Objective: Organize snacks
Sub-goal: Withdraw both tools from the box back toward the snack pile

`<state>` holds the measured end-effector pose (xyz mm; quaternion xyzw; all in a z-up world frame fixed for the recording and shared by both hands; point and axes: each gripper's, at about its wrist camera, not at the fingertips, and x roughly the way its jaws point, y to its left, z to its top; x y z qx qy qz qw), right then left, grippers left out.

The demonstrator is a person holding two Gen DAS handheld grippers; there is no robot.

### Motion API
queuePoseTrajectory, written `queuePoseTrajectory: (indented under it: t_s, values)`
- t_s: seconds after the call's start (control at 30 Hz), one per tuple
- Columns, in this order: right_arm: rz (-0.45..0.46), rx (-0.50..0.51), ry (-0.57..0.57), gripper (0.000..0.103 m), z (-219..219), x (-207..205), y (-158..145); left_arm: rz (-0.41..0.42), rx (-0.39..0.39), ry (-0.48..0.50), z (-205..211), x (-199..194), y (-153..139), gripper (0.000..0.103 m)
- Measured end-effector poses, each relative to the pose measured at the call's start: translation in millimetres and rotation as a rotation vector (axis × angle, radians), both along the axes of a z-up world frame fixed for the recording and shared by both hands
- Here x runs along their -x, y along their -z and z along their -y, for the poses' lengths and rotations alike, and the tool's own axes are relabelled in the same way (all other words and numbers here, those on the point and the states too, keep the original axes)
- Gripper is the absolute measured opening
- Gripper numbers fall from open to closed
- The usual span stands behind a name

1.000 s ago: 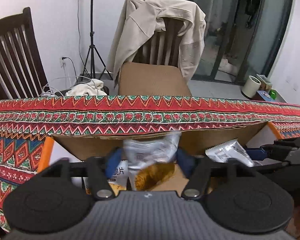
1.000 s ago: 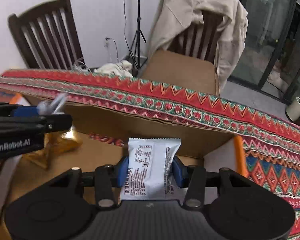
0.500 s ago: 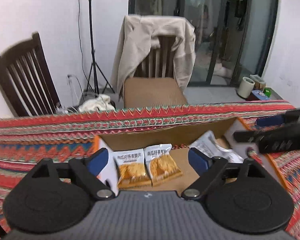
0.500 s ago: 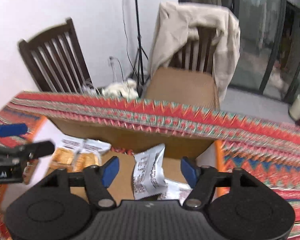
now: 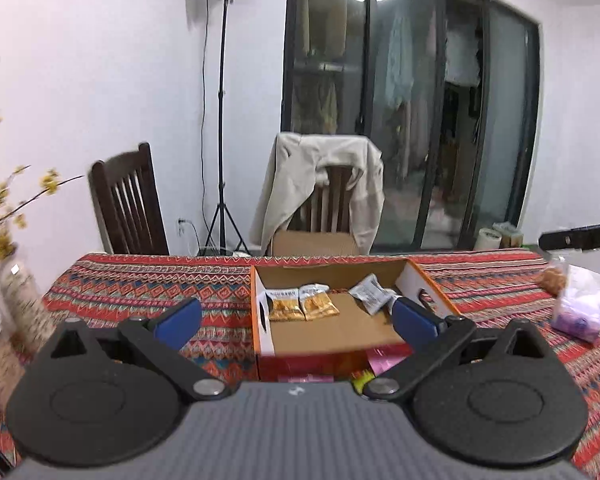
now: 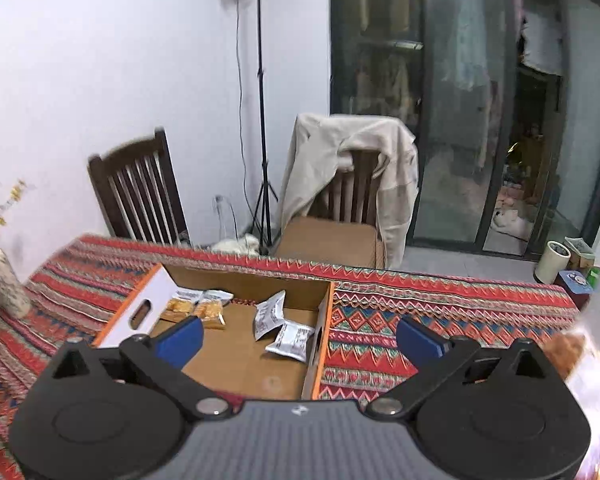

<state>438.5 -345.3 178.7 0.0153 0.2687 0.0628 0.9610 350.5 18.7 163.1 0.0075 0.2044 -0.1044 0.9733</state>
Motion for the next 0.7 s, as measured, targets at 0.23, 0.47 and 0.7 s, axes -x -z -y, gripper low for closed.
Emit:
queuePoseTrajectory:
  t_s: [0.23,0.47,0.7]
  values:
    - [0.114,-0.062,-0.019,0.103,19,112,39,0.055,-0.027,0.026,-1,114,59,0.103]
    - [0.163,-0.080,-0.006,0.103,8,206,107,-0.014,0.016,-0.002,2,178,116,0.103]
    - [0.127,-0.060,-0.018,0.103,-22,262,169,-0.082,0.013,-0.037,1,191,146,0.103]
